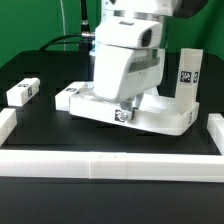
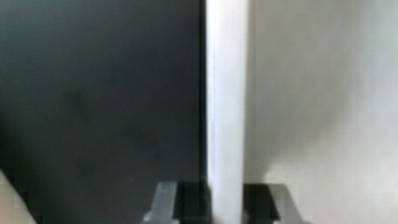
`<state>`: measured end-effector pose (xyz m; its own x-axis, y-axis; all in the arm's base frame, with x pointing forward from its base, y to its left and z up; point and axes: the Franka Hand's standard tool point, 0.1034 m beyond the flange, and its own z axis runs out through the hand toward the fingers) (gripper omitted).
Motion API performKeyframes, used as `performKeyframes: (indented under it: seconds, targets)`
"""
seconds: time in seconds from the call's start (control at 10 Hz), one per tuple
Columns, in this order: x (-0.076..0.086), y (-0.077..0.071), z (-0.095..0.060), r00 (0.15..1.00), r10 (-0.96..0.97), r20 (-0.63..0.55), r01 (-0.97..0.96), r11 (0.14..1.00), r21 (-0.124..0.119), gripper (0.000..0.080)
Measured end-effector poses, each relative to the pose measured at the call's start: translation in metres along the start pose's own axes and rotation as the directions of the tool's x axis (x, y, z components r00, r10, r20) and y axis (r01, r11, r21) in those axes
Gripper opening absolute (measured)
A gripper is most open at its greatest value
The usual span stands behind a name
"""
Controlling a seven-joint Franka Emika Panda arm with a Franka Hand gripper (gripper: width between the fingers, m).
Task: Assemble desk
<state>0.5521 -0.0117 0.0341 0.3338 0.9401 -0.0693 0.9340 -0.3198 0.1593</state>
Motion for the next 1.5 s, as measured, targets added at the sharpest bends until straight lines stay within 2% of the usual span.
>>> performKeyframes:
  seconds: [0.4, 0.5, 0.8, 0.9, 1.2, 1.4, 1.5]
  targets:
    - [0.000, 0.000, 0.001, 0.998, -0.066, 0.006, 0.066, 0.998, 0.001, 0.0060]
    - [0.009, 0.004, 0.001, 0.997, -0.079, 0.002, 0.079, 0.997, 0.000, 0.0060]
    - [0.036, 0.027, 0.001, 0.992, -0.125, -0.002, 0.125, 0.992, -0.005, 0.0060]
    - [0.040, 0.032, 0.002, 0.989, -0.149, -0.007, 0.149, 0.989, -0.013, 0.0060]
    - [0.037, 0.032, 0.003, 0.988, -0.154, -0.005, 0.154, 0.988, -0.010, 0.0060]
    - [0.035, 0.033, 0.004, 0.959, -0.283, 0.009, 0.283, 0.959, -0.013, 0.0060]
    - [0.041, 0.036, 0.003, 0.950, -0.311, 0.011, 0.311, 0.950, -0.020, 0.0060]
